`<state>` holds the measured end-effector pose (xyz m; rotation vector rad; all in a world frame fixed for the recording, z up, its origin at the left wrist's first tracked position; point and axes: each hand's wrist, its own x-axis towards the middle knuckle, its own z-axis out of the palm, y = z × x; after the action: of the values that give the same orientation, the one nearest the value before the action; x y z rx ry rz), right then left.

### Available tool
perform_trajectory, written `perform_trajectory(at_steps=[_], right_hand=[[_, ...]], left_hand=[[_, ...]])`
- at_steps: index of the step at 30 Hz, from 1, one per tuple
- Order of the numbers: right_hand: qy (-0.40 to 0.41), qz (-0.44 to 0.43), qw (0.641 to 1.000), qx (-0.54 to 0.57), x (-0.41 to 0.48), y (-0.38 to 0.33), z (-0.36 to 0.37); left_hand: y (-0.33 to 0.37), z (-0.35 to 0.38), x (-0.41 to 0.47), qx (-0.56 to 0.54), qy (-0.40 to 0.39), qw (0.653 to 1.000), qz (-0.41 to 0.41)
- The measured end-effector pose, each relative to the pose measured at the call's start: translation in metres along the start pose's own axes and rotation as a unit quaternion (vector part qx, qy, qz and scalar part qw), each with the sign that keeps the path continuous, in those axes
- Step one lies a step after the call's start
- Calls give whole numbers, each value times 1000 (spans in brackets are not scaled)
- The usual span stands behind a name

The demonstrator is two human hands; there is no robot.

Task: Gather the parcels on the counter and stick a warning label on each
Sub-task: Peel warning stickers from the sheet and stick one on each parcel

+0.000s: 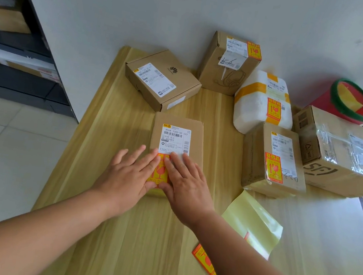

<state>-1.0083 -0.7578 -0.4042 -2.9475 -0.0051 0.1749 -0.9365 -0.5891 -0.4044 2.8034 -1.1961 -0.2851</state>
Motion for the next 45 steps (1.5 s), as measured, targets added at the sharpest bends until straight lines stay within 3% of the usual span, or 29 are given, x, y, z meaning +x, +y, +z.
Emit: perform_trajectory(at_steps=[5, 9, 19, 30, 45], right_hand=[[-2, 101, 995, 21, -5, 5, -2], [-26, 184, 976, 117, -12, 17, -3], [2, 184, 978, 102, 22, 87, -25], [5, 183, 983, 23, 97, 166, -46], [43, 234, 971, -40, 139, 158, -59]], left_hand=[[-3, -1, 4, -62, -34, 996, -61], [4, -4, 12, -140, -75, 987, -38], [36, -23, 101, -196, -61, 978, -43], [48, -32, 213, -153, -47, 984, -75], [36, -39, 263, -141, 32, 985, -97]])
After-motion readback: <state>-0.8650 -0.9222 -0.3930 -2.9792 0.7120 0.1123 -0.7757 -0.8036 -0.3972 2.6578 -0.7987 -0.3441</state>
